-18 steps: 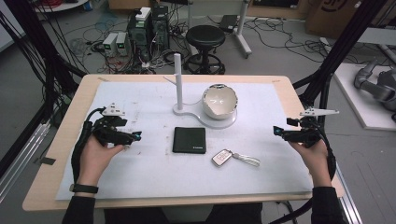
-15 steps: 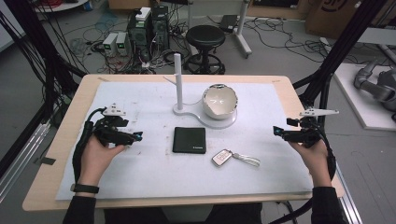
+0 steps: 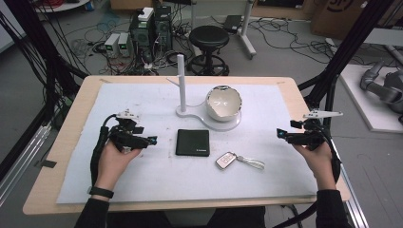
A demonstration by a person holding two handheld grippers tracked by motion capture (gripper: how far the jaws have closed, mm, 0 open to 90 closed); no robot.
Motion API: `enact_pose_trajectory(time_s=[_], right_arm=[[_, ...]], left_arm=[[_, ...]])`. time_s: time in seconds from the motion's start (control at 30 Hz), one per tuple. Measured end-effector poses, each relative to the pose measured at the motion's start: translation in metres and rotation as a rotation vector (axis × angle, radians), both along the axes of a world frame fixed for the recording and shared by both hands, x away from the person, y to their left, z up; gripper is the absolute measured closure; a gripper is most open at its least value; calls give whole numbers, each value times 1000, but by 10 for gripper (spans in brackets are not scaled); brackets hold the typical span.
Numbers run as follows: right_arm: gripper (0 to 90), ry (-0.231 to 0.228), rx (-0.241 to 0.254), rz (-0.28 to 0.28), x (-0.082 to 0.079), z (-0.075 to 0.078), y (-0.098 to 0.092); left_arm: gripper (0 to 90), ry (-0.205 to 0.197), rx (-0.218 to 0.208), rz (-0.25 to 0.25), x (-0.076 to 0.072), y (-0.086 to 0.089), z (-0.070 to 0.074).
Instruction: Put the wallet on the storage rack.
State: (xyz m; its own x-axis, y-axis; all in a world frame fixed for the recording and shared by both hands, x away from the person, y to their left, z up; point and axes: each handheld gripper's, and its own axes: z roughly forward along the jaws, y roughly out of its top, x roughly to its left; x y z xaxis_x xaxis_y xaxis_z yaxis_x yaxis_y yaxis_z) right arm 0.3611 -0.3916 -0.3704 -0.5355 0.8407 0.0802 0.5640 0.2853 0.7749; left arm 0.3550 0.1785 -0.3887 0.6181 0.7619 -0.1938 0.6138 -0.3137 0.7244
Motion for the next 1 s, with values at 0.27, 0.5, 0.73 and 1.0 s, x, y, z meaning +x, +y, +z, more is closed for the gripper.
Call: enact_pose_trajectory(time_s=[0.27, 0.5, 0.73, 1.0], right_arm=[[219, 4, -2, 6, 1, -2, 3], [220, 6, -8, 17, 1, -2, 4], [220, 4, -3, 13, 1, -2, 3], [220, 3, -1, 11, 1, -2, 2]], left_arm=[[318, 83, -67, -33, 6, -28, -19], [318, 140, -103, -39, 12, -44, -33], [318, 193, -185, -10, 18, -57, -45], [384, 219, -231, 11, 21, -64, -52]])
